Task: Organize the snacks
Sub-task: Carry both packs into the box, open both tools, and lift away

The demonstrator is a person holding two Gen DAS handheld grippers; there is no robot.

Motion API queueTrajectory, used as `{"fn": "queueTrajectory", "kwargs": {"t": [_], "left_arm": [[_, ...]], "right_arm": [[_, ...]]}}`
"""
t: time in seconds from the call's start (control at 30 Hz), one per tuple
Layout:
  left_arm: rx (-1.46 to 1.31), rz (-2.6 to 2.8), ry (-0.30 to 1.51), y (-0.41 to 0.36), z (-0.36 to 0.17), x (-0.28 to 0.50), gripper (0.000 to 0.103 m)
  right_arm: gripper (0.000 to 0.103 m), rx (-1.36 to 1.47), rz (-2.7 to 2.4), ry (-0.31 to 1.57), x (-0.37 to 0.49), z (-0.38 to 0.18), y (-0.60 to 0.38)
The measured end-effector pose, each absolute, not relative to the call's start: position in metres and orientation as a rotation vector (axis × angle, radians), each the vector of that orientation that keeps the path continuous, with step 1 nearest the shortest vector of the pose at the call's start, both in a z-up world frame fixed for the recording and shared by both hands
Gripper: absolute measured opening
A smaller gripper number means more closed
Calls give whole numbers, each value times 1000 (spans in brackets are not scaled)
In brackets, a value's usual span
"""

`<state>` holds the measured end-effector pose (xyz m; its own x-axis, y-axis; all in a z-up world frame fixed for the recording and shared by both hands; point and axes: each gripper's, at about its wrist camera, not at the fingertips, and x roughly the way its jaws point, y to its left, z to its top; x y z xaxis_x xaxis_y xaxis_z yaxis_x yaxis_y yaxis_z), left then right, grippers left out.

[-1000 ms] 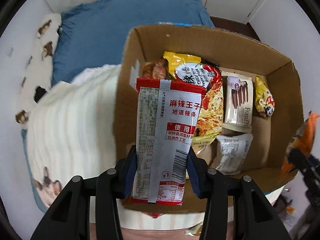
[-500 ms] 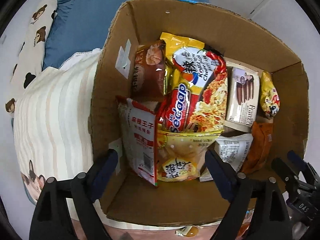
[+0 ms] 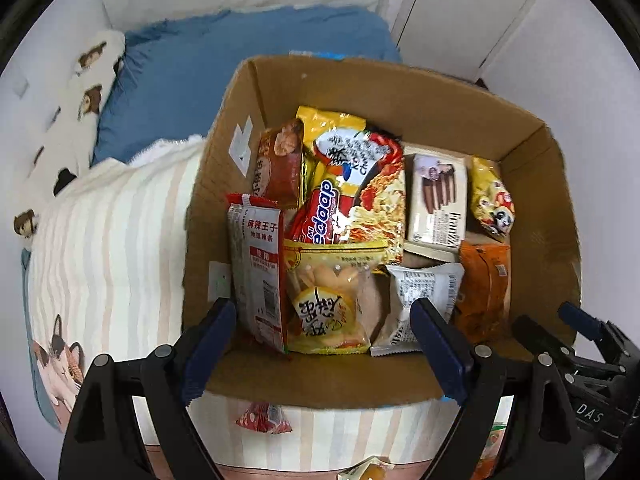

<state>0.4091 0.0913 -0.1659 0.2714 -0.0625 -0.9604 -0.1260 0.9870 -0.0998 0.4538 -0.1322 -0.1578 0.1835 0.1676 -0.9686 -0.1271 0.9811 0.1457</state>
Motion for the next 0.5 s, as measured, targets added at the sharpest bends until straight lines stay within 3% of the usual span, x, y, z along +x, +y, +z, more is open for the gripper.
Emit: {"fn": "queueTrajectory", "kwargs": {"t": [0.5], "left_arm": [[-100,61,1028,79,-98,314,89]], "right_arm": [[97,10,239,1120,370,-73,-147]]}}
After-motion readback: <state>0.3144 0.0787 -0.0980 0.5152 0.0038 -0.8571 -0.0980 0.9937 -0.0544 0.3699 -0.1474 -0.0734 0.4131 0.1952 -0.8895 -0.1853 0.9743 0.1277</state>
